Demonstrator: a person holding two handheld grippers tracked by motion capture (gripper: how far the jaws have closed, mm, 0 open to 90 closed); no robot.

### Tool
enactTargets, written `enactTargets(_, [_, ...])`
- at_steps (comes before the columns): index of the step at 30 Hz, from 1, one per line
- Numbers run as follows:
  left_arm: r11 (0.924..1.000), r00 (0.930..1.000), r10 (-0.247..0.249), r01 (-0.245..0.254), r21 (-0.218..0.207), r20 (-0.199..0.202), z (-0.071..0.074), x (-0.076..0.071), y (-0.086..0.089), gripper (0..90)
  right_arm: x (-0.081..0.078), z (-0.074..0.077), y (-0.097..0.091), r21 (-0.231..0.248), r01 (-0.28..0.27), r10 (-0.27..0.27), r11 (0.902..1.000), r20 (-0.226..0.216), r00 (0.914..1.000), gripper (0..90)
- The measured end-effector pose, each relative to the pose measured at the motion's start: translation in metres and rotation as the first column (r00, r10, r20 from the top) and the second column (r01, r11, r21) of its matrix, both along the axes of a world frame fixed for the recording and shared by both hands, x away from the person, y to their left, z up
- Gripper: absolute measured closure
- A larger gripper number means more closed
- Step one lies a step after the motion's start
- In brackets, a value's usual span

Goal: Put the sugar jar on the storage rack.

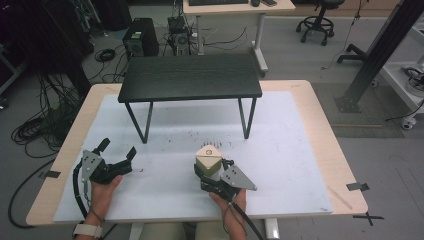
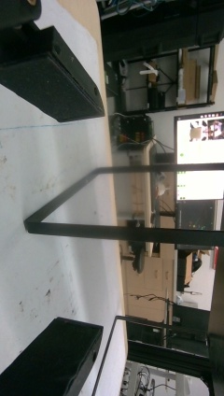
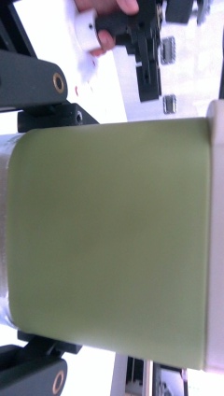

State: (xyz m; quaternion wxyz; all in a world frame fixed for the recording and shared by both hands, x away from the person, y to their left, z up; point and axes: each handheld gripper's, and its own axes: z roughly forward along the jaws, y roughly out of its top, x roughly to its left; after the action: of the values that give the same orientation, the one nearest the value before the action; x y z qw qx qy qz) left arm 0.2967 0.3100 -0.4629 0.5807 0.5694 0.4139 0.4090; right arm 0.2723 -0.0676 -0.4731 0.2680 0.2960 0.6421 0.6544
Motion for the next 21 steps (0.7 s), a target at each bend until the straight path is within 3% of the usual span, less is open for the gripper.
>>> enactTargets(10, [1.0000,1.0000,0.000,0.000,0.000,0.000,0.000,0.000,0.000,0.2,-0.001,0.029,-0.008,0.007,-0.063,0.063,0.9980,-0.002,0.9980,29.9])
enactTargets(15, [1.0000,1.0000,0.000,0.000,0.000,0.000,0.000,0.000,0.000,0.2,0.001,0.053,-0.013,-0.042,-0.096,0.096,0.9945,0.008,0.9953,29.9])
enactTargets(21, [1.0000,1.0000,0.000,0.000,0.000,0.000,0.000,0.000,0.000,0.2,0.005,0.074,-0.017,-0.036,-0.128,0.128,0.9911,0.010,0.9917,29.9])
